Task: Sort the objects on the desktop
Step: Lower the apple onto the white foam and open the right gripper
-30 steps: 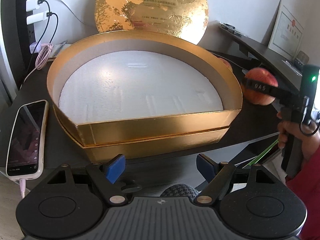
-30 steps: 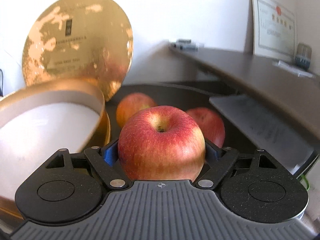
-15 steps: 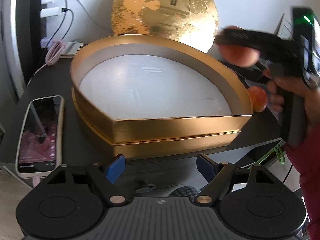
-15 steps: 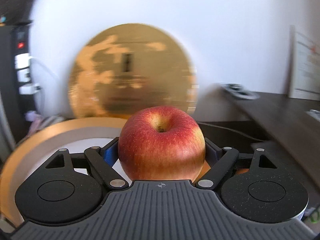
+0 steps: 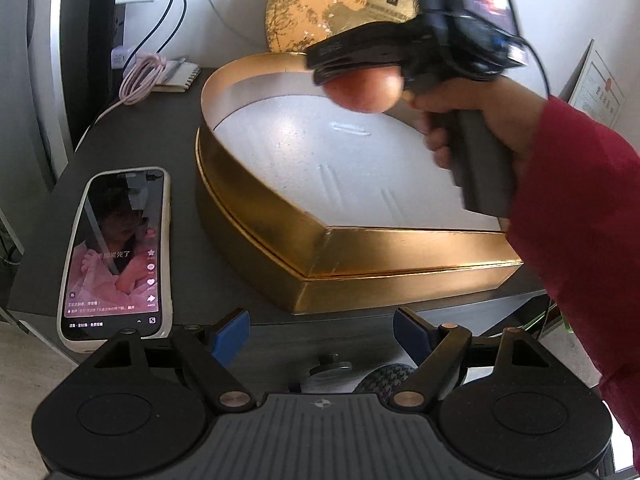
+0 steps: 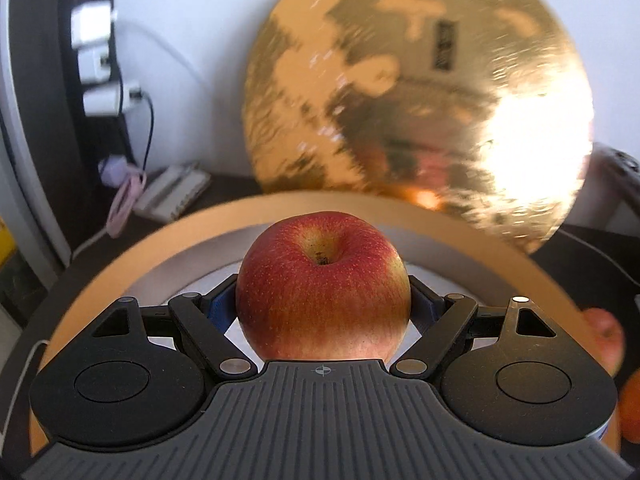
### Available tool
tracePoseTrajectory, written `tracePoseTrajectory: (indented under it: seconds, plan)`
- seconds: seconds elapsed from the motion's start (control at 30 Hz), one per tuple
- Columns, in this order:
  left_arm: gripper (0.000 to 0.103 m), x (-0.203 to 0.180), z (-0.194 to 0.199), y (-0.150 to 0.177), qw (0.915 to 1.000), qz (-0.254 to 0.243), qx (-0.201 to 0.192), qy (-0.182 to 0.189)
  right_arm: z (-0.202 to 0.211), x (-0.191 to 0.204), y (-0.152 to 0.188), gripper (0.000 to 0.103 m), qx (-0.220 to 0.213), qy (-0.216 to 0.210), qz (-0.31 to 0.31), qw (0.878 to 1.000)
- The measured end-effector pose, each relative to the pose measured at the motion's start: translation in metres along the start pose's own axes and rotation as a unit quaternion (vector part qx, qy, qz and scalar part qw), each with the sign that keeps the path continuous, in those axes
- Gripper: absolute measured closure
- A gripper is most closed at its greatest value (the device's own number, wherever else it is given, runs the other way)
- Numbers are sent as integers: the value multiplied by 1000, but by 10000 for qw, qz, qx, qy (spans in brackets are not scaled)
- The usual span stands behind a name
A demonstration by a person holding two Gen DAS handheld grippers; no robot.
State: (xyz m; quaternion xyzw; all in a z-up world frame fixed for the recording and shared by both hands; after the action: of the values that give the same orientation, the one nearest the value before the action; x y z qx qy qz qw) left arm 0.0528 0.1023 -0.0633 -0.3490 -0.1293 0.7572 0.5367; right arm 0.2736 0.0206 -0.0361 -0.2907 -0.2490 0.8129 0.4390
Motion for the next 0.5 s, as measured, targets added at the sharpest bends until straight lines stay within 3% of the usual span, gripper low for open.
tracePoseTrajectory:
  seconds: [0.2,0.5]
  plan:
    - [24,9,-2,-1,10000,54,54,-29,-33,19,3,19,395,-124,101,9991]
    - [23,10,-7,-1,9999,56,141,4,-35,20,13,19,653,-131,42,9978]
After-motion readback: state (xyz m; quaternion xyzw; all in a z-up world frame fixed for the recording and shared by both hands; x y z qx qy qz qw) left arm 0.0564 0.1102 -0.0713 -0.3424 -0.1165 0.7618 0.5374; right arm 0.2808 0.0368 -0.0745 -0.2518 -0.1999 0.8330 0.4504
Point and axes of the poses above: each gripper's, at about its wrist camera, not at the fingertips, and z roughly against the way its jaws point, x to its left, y to its underside, the point moved 3 cm from there along -z, roughly the way its jaws point, and after that the axes turned 12 degrees about z, right-handed, at the moved point
